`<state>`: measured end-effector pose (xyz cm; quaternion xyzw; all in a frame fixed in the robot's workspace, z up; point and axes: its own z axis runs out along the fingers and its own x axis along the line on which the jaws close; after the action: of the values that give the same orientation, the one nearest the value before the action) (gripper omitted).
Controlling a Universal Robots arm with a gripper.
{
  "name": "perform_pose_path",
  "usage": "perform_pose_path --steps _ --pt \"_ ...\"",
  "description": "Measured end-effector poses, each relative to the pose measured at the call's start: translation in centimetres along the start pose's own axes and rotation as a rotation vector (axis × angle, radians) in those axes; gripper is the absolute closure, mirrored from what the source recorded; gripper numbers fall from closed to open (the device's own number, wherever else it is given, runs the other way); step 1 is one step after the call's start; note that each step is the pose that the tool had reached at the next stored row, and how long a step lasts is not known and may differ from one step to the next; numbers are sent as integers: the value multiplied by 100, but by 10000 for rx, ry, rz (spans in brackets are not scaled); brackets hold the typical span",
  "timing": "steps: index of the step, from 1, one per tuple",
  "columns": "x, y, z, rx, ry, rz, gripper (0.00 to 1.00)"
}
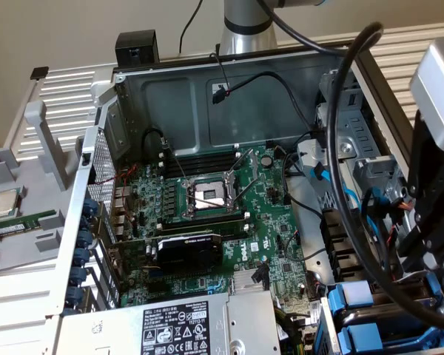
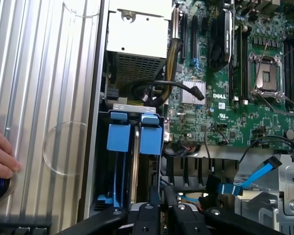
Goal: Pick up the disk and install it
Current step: 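Insert the first disk wire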
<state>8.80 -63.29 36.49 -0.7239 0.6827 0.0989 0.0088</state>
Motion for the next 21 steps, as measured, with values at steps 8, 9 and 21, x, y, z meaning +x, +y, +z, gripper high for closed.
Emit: perform_pose_path --steps 8,9,21 --pt "-3 64 9 155 67 71 84" --pt "-3 73 10 167 68 83 84" --pt "-11 75 12 179 63 136 84"
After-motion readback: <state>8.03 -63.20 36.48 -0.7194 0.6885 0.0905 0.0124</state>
